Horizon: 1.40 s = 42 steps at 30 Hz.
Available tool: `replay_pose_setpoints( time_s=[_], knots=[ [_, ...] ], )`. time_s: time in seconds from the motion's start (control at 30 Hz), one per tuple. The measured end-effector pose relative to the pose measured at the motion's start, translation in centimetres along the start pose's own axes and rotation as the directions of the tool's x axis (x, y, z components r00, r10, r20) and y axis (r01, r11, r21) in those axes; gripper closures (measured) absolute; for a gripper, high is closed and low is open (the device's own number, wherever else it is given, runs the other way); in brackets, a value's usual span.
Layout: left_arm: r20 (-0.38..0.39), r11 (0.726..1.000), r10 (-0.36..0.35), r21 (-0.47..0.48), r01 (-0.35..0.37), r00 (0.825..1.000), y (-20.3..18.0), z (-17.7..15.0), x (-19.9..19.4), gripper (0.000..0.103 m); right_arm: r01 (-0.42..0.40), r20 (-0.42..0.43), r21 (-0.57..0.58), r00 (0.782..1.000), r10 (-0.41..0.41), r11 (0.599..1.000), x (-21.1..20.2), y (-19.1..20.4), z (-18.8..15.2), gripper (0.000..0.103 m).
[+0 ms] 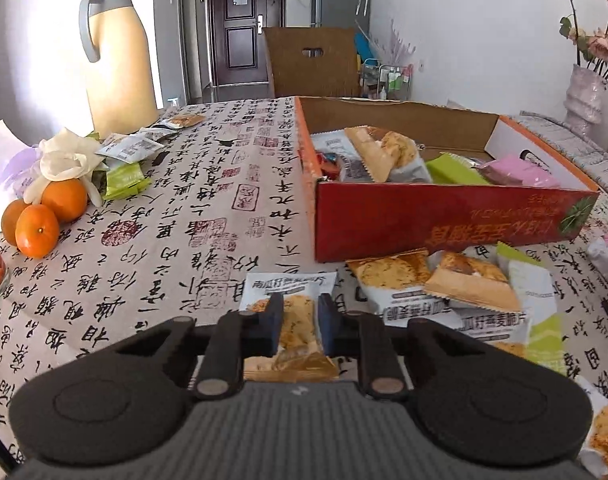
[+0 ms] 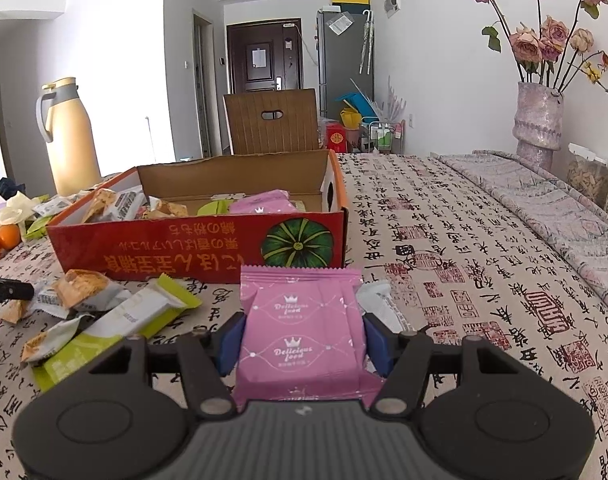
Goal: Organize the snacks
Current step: 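Grasp a cracker packet with the left gripper while the right gripper holds the pink pack, then carry both packs into the box and open both grippers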
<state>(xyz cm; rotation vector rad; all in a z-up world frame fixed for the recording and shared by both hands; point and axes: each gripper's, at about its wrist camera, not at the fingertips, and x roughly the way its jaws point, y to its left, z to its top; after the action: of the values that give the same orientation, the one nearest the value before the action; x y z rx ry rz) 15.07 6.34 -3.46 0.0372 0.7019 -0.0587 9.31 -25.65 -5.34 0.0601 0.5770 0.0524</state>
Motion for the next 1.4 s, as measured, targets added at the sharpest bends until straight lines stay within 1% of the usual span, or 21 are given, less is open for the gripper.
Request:
replay_pose_setpoints(
  time_s=[0.07,0.1,0.13,0.17,0.2,0.3,0.47,0.53,0.7,0.8,0.9,1.1,1.3,1.4],
  knots=[
    [-0.002,1.000,0.003,-0.004,-0.003,1.000,-0.1,0.0,0.0,0.082,-0.003,0.000,-0.001,1.000,0.003,1.000,-0.1,0.0,0.0,0.042],
    [0.004,1.000,0.008,-0.008,-0.008,1.000,-0.1,0.0,-0.1,0.080,-0.003,0.000,0.000,1.000,0.003,1.000,0.0,0.0,-0.1,0.042],
    [0.004,1.000,0.015,-0.011,-0.015,1.000,-0.1,0.0,-0.1,0.075,-0.004,-0.002,0.000,1.000,0.004,1.000,0.0,0.0,-0.1,0.042],
    [0.003,1.000,0.019,-0.015,-0.019,1.000,0.0,0.0,-0.1,0.059,-0.003,-0.003,0.001,1.000,0.003,1.000,0.0,-0.1,-0.1,0.042],
    [0.009,0.999,0.025,-0.020,-0.025,1.000,0.0,0.1,0.0,0.048,-0.004,-0.004,0.002,1.000,0.004,1.000,0.0,-0.1,-0.2,0.042],
    [0.002,0.999,0.046,-0.028,-0.046,0.999,0.3,0.3,0.3,0.044,-0.005,-0.005,0.001,1.000,0.005,1.000,-0.1,0.0,-0.2,0.042],
    [-0.053,0.997,0.045,-0.059,-0.048,0.998,1.0,-0.1,1.9,0.045,-0.005,-0.008,0.005,1.000,0.005,1.000,-0.1,-0.1,-0.4,0.042],
    [-0.049,0.998,0.049,-0.047,-0.051,0.998,0.9,-0.3,2.0,0.047,-0.007,-0.010,0.003,1.000,0.007,1.000,-0.1,0.0,-0.4,0.042],
    [-0.040,0.999,0.044,-0.028,-0.045,0.998,0.5,-0.4,1.8,0.059,-0.016,-0.010,0.000,1.000,0.016,1.000,-0.1,0.2,-0.4,0.042],
    [-0.035,0.998,0.048,-0.026,-0.048,0.998,0.4,-0.5,1.7,0.062,-0.017,-0.011,0.001,1.000,0.017,1.000,-0.2,0.1,-0.4,0.042],
    [-0.025,0.998,0.056,-0.020,-0.056,0.998,0.2,-0.6,1.4,0.063,-0.017,-0.009,0.002,1.000,0.017,1.000,-0.2,0.1,-0.4,0.042],
    [0.020,0.999,0.044,-0.029,-0.043,0.999,-0.1,-0.4,-0.4,0.063,-0.018,0.000,0.002,1.000,0.018,1.000,-0.5,0.0,-0.4,0.042],
    [0.110,0.998,0.037,-0.057,-0.031,0.993,-0.7,1.1,-2.9,0.063,-0.027,0.021,-0.003,0.999,0.027,1.000,-0.8,0.2,0.2,0.042],
    [0.162,0.997,0.015,-0.077,-0.003,0.987,-1.4,2.2,-4.0,0.063,-0.034,0.037,-0.007,0.999,0.034,0.999,-0.8,0.5,0.7,0.042]
  ],
)
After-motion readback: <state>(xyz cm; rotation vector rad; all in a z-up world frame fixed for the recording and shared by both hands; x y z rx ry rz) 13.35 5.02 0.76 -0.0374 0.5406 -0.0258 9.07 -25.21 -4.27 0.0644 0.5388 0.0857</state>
